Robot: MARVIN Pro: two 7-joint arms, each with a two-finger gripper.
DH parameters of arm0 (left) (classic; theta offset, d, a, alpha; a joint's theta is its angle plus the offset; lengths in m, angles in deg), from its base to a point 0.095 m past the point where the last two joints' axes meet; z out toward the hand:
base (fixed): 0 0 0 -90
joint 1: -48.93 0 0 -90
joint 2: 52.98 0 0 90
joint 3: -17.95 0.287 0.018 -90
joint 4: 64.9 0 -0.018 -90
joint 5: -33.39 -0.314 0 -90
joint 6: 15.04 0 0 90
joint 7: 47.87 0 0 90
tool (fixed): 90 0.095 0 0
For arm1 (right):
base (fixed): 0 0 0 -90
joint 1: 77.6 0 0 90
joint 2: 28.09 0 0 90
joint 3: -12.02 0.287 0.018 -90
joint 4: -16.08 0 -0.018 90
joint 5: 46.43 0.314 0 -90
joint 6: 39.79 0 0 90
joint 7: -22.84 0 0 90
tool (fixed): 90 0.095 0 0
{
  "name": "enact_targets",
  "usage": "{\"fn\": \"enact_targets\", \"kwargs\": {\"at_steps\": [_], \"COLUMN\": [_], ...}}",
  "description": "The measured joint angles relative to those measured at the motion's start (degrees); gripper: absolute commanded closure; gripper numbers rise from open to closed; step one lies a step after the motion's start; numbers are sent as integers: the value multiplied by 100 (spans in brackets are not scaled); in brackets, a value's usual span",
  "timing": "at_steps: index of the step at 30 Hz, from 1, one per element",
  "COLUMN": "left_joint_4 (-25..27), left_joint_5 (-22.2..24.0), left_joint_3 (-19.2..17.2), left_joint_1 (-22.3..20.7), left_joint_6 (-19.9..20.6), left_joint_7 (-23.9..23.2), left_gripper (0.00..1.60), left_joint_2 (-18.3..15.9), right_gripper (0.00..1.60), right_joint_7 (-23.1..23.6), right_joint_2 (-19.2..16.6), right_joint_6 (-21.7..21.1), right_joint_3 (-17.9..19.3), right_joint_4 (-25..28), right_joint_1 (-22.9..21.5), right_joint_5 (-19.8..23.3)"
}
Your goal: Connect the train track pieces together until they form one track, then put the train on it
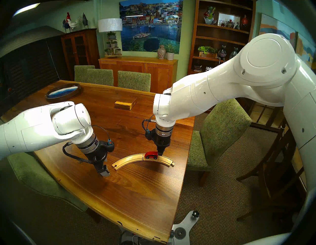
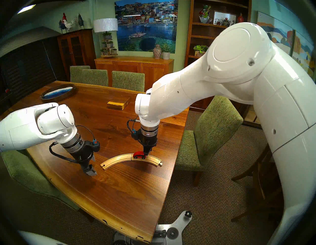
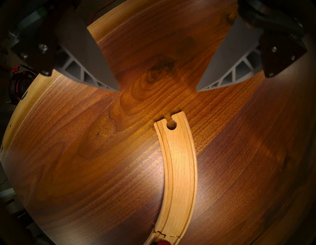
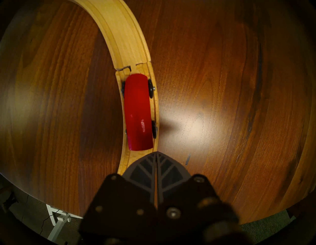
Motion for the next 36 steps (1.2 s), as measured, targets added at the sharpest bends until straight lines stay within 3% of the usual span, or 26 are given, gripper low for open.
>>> {"fn": "enact_targets", "kwargs": {"at_steps": [36], "left_joint_4": [0], "left_joint_5": [0], "left_joint_3": [0], "left_joint_1": [0], "left_joint_6": [0], "left_joint_7": [0], "left_gripper": [0], "left_joint_2": [0], "right_gripper": [160], "right_joint_7": [910], "right_joint_2": [546], "right_joint_6": [205], "right_joint_3": [59], "right_joint_4": [-947], "right_joint_1": [341], "right_joint_5": [-136]}}
